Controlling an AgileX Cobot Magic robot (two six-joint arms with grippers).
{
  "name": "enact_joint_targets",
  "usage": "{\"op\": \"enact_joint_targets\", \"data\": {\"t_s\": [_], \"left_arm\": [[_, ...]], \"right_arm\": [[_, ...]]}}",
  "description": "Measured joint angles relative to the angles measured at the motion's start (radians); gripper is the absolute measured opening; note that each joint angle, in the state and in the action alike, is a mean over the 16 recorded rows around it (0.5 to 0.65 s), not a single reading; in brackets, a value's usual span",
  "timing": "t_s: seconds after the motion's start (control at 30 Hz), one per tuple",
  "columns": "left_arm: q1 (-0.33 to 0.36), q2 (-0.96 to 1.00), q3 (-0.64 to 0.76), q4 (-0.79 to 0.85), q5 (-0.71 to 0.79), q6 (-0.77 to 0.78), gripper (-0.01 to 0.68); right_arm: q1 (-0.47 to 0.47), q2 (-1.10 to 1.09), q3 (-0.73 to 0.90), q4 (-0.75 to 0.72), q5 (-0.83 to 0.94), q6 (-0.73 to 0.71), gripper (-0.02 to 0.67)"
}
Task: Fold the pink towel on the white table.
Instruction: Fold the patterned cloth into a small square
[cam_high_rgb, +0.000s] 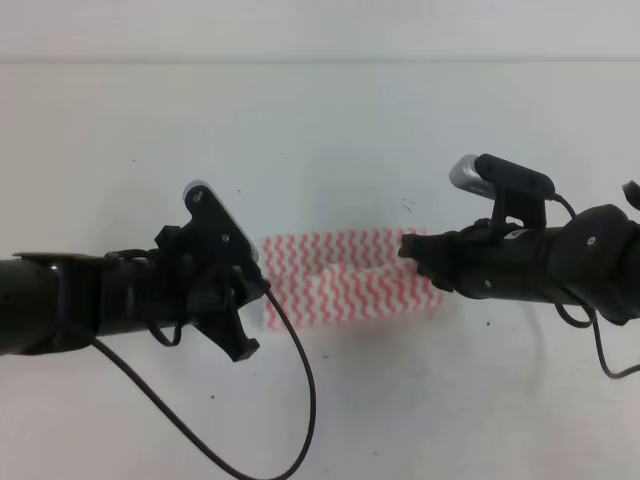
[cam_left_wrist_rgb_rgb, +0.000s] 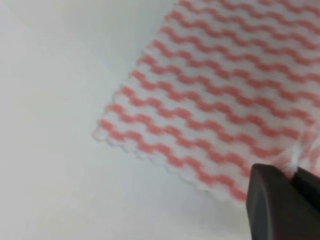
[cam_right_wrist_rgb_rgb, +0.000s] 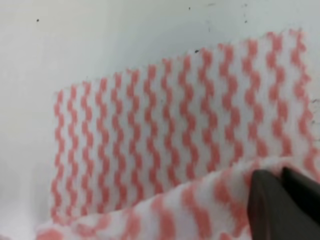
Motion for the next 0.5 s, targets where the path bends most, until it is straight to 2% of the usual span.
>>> {"op": "enact_joint_targets", "data": {"t_s": [0.5], "left_arm": [[0.000,0.030,-0.026,-0.001,-0.050,-0.051,-0.004]], "right_arm": [[-0.010,-0.005,-0.001,0.001,-0.022,0.000,-0.017]]}}
